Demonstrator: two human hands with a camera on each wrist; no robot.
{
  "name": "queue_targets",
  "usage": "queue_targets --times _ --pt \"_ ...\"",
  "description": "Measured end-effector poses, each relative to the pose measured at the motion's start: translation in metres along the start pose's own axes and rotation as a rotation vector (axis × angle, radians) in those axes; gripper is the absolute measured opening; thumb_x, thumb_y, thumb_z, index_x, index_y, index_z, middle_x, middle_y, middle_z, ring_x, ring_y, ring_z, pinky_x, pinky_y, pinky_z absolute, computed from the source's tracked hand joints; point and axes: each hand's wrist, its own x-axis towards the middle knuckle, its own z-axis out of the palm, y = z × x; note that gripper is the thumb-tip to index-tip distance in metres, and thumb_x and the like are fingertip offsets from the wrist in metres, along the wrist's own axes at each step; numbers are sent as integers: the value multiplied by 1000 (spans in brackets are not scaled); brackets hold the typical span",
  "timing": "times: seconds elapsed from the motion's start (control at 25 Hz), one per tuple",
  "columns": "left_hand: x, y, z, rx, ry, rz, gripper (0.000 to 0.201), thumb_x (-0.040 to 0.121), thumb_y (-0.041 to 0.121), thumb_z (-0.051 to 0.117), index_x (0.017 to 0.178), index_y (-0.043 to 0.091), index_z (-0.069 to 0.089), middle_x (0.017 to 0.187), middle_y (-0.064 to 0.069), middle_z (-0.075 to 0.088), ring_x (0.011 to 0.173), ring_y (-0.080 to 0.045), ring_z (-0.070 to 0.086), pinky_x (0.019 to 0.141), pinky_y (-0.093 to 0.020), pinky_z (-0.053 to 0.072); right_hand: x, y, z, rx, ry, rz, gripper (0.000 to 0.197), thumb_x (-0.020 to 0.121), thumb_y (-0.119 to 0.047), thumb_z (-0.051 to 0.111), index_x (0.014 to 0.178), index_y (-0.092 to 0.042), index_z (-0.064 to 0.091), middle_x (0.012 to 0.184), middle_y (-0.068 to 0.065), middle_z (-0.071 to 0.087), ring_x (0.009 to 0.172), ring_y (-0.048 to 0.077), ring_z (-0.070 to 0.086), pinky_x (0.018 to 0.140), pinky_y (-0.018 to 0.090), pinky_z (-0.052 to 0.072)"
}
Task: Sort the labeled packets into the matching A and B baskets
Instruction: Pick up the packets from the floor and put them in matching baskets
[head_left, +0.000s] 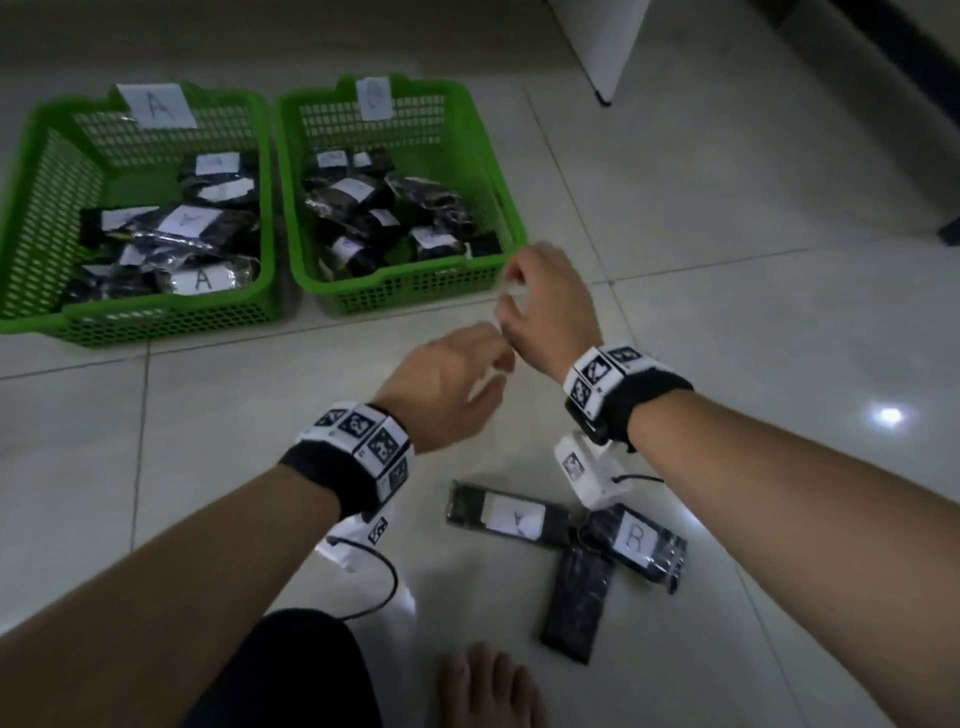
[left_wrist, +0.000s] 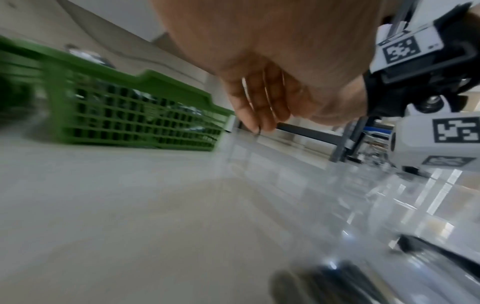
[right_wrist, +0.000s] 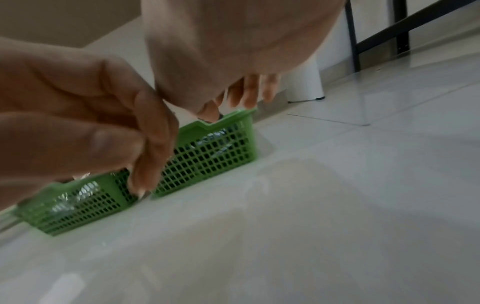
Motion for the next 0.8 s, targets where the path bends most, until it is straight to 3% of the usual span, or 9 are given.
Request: queue_targets --times 0.08,0.16,0.24,0.32,0.44,0.56,0.64,0.8 --pt "-6 33 26 -39 -330 17 33 86 48 64 106 23 60 102 7 60 83 -14 58 75 -35 51 -50 24 -26 33 -216 112 14 74 -16 67 87 -15 62 77 -2 64 71 20 60 68 39 53" --pt "-10 56 46 17 -626 40 55 73 66 72 109 26 57 105 9 56 89 -12 54 77 -31 46 -89 47 -49 23 -407 222 14 72 -25 78 75 -17 68 68 -7 64 63 11 61 64 32 53" --pt "-11 68 60 148 -792 120 65 63 64 79 109 25 56 107 7 53 93 -14 51 75 -31 44 -121 62 -69 24 -517 282 35 67 -49 87 70 -19 69 67 -9 65 61 5 59 60 24 48" --pt "-10 68 68 192 -830 136 54 66 47 83 106 21 58 106 4 53 93 -18 54 73 -33 45 -146 68 -82 19 -625 314 56 54 -72 84 73 -22 69 71 -8 67 66 6 62 58 22 47" --pt "-6 54 70 132 -736 27 36 71 27 77 99 19 57 98 1 53 87 -25 53 71 -34 44 -171 68 -87 -66 -833 273 65 47 -74 87 84 -26 65 74 -11 63 70 8 60 60 27 49" --pt "2 41 58 80 -592 -48 35 68 29 76 95 22 55 94 3 49 84 -21 50 68 -31 38 -176 65 -84 -147 -861 206 57 53 -56 91 86 -21 61 71 -8 59 67 14 57 61 35 51" --pt "6 34 43 0 -420 -64 38 67 31 78 98 23 58 95 5 51 84 -17 52 71 -30 43 -170 66 -81 -124 -753 210 53 57 -49 88 90 -20 59 77 -7 60 71 17 59 63 34 53" --pt "5 20 2 -117 -25 -56 40 65 21 80 102 21 64 97 7 60 85 -12 58 75 -31 51 -139 64 -73 47 -370 193 46 60 -54 77 94 -25 63 86 -9 59 72 12 60 63 31 51"
